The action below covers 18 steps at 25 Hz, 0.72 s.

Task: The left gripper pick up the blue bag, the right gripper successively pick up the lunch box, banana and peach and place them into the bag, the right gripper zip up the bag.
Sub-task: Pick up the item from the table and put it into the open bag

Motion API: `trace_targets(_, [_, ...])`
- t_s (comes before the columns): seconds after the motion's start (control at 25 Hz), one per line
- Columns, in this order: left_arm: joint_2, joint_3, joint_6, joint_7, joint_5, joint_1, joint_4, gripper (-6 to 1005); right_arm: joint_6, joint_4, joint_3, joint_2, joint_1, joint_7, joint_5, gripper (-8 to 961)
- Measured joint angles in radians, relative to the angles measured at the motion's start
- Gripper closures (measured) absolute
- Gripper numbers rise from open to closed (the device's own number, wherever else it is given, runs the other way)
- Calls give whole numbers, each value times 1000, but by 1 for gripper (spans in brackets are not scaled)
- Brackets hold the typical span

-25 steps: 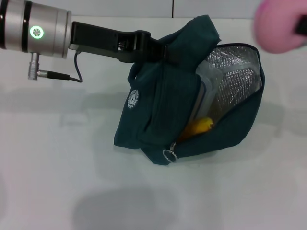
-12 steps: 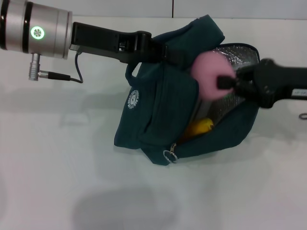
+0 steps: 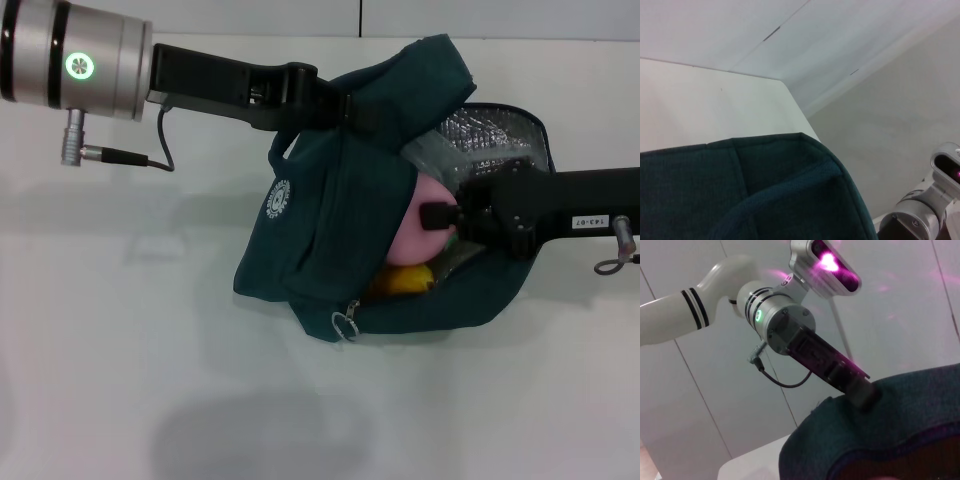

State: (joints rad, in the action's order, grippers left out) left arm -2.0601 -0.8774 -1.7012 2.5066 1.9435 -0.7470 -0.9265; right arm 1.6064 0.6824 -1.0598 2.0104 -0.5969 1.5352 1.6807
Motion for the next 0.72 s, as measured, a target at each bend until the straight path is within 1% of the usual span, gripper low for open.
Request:
trace_targets(0.04, [0,0,0,0,0,0,0,910,-2,0,0,0,0,0,-1,918])
trace_targets(0.52, [-1,0,0,-2,0,5,0,909,-53,-9,6,7,-10,12,-11,674])
trace_targets(0.68, [-1,0,0,-4,0,7,0,909,-52,-5,10,4,10,3,-56,594])
trace_targets(0.72, [-1,0,0,-4,0,7,0,909,-46,-2,16,3,16,2,-62,519])
